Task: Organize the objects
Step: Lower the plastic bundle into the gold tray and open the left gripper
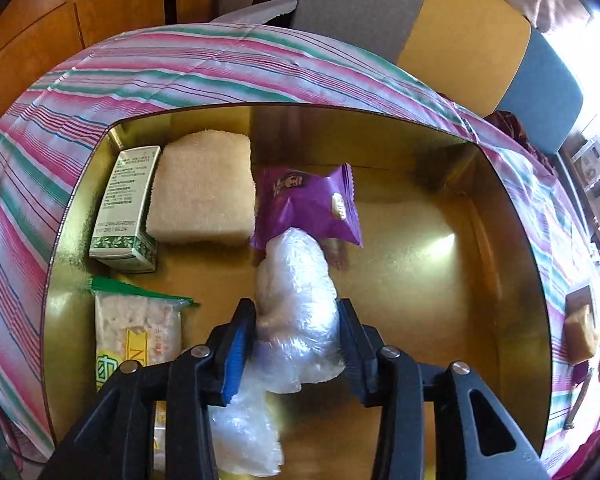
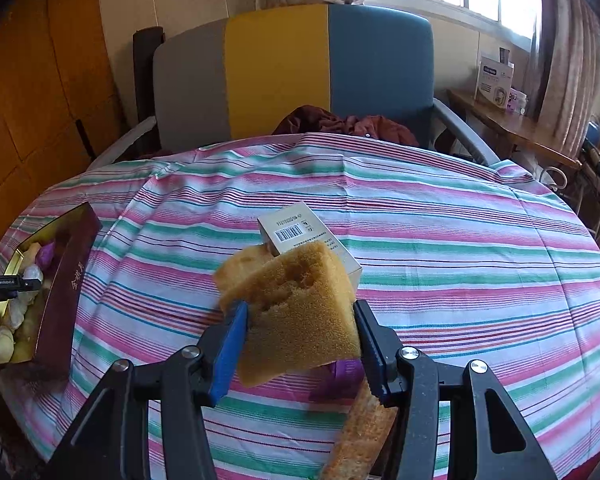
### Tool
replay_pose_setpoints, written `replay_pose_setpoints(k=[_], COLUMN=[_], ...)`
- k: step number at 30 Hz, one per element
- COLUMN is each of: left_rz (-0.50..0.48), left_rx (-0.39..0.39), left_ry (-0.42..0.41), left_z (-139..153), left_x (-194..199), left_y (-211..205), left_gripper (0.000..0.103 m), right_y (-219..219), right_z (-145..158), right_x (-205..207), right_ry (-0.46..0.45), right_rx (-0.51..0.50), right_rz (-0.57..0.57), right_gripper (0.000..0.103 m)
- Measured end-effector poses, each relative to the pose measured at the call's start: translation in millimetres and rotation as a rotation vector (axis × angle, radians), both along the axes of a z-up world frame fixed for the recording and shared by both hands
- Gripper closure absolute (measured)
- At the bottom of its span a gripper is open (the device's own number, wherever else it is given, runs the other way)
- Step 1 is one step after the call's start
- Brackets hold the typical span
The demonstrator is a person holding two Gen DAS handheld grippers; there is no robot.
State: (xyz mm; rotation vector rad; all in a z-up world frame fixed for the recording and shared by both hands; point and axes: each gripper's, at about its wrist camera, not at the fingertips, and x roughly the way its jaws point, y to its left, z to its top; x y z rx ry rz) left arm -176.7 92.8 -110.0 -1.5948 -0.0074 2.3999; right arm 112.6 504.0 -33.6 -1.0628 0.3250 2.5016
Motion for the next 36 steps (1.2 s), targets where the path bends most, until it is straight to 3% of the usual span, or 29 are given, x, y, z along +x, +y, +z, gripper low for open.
replay_pose_setpoints(k=[5, 16, 36], left_rz=[-0.006, -0.026, -0.067], left_rx=[-0.050, -0.063, 0.002], left_ry=[0.073, 0.280, 0.376], left_z=[11.5, 58.2, 90.2], left_x=[14.9, 70.8, 125.0], left_y=[-2.5, -1.9, -8.5], left_gripper=[0.052, 0.052, 0.052], right_y=[0.4, 0.0, 1.4], right_z=[-0.7, -3.6, -5.5], right_x=[-0.3, -2.6, -1.7], right_ry=[-0.004, -0.023, -0.042], right_rx=[-0.001, 0.011, 0.003], right_rz=[-0.002, -0.005, -0.037], right_gripper=[0.049, 0.049, 0.049])
